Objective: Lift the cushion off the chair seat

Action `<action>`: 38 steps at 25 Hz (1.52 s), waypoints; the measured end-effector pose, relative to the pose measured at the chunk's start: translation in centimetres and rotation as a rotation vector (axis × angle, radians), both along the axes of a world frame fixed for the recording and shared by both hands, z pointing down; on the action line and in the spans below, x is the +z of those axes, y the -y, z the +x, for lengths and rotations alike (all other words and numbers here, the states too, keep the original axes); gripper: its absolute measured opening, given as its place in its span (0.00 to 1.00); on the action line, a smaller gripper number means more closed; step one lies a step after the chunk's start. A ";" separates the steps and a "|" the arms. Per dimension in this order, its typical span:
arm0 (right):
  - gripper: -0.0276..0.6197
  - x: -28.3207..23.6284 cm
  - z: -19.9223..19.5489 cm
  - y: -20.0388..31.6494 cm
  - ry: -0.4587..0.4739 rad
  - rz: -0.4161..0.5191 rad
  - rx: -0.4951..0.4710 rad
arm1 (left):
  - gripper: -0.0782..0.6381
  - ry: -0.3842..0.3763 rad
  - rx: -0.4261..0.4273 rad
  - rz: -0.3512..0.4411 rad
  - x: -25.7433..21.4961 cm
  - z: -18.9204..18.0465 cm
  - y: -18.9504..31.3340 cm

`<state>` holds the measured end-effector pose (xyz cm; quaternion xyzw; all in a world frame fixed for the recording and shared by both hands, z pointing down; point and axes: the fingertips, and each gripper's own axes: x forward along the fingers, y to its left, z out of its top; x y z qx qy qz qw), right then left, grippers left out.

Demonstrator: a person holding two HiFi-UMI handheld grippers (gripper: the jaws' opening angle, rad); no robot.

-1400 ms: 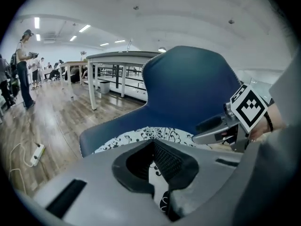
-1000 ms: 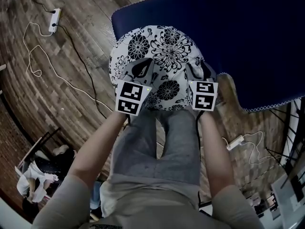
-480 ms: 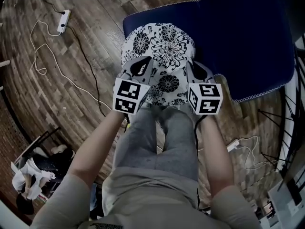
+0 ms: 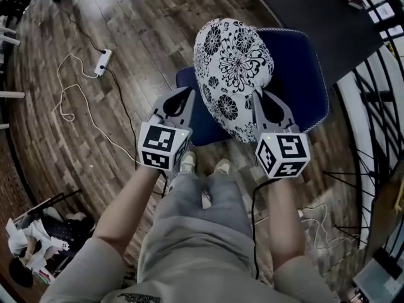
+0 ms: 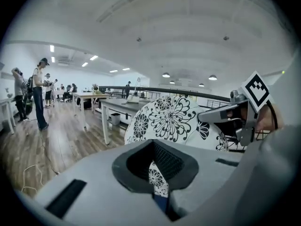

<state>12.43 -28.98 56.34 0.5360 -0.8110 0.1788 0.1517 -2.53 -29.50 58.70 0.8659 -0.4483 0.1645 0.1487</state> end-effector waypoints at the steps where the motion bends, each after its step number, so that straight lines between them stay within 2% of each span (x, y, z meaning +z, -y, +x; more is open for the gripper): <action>1: 0.08 -3.2 0.4 0.5 0.017 0.040 0.011 | 0.12 -0.016 -0.007 0.030 -2.6 0.0 0.6; 7: 0.08 -21.5 1.8 0.6 0.050 0.277 0.040 | 0.12 -0.088 -0.035 0.171 -17.4 0.0 1.8; 12: 0.08 -35.1 0.6 -3.6 0.000 0.498 0.023 | 0.12 -0.218 -0.056 0.334 -30.8 -1.4 -0.5; 14: 0.08 -39.5 1.5 -4.8 -0.035 0.583 0.035 | 0.12 -0.233 -0.044 0.402 -35.5 -0.7 -1.0; 17: 0.08 -44.3 2.3 -6.0 -0.069 0.672 0.055 | 0.12 -0.215 -0.013 0.482 -40.6 0.0 -1.4; 24: 0.08 -50.1 -0.4 -12.2 -0.067 0.816 0.080 | 0.12 -0.245 0.035 0.580 -44.9 -3.9 -5.3; 28: 0.08 -52.6 0.7 -16.4 -0.053 0.873 0.080 | 0.12 -0.251 0.048 0.611 -46.7 -3.4 -8.6; 34: 0.09 -52.8 2.1 -16.3 -0.014 0.818 0.084 | 0.12 -0.220 0.064 0.590 -47.3 -1.8 -9.6; 38: 0.09 -51.8 3.1 -15.5 -0.022 0.760 0.060 | 0.12 -0.173 0.031 0.591 -48.0 -0.5 -10.1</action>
